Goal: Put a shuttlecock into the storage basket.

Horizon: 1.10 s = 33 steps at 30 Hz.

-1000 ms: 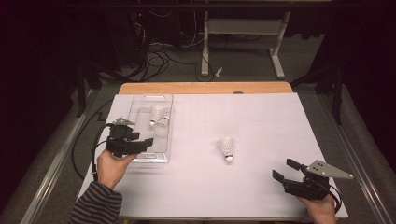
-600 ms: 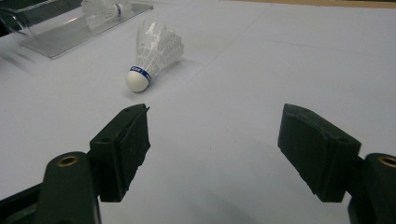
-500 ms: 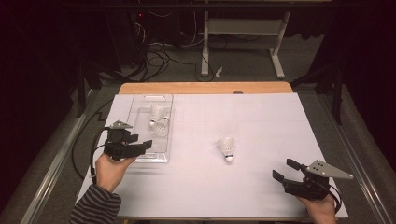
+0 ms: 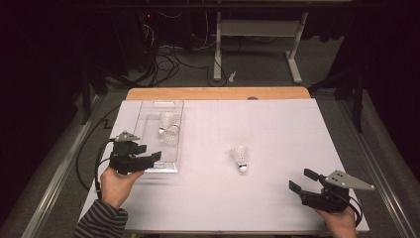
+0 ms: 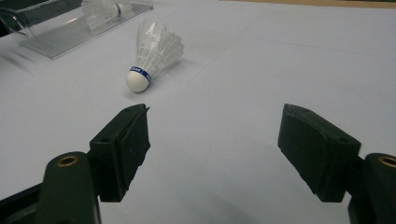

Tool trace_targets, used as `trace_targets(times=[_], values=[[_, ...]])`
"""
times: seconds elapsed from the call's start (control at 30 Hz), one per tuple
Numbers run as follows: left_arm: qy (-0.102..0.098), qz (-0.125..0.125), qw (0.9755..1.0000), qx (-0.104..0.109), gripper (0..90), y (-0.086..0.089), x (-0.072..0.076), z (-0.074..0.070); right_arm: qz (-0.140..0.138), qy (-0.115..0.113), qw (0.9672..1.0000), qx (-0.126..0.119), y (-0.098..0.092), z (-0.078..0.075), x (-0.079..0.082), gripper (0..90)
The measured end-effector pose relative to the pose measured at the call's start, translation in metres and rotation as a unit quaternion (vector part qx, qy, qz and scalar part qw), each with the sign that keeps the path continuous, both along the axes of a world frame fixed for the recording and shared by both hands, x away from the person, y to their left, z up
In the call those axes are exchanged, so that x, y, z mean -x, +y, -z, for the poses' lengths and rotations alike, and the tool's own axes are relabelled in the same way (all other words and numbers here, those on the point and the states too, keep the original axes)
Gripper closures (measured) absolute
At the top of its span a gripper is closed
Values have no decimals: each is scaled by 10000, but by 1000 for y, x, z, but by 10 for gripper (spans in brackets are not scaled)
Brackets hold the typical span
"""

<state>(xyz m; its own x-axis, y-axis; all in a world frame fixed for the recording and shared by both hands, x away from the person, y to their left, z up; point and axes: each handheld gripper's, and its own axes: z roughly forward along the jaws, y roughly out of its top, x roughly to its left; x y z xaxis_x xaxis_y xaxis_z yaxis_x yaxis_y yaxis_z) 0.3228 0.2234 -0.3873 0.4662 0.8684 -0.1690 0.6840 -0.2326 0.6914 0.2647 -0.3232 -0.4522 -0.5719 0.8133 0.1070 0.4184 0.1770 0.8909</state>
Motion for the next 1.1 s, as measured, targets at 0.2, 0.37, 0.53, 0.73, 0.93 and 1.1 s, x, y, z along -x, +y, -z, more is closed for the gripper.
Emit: trace_targets(times=[0.2,0.37,0.53,0.73,0.93,1.1], values=[[-36,16,10000,11,375,0,4,1,-1,-1,10000,-1,0,0,0,255],[-83,11,10000,24,373,1,6,2,-2,-2,10000,1,0,0,0,255],[-119,-104,9997,192,375,0,10,4,-7,-4,10000,4,0,0,0,255],[-99,11,9999,46,376,3,13,6,-5,-4,10000,1,0,0,0,255],[-107,20,9999,67,369,5,17,10,-10,-5,10000,6,0,0,0,255],[-186,-13,9997,127,365,7,22,13,-13,-10,10000,3,0,0,0,255]])
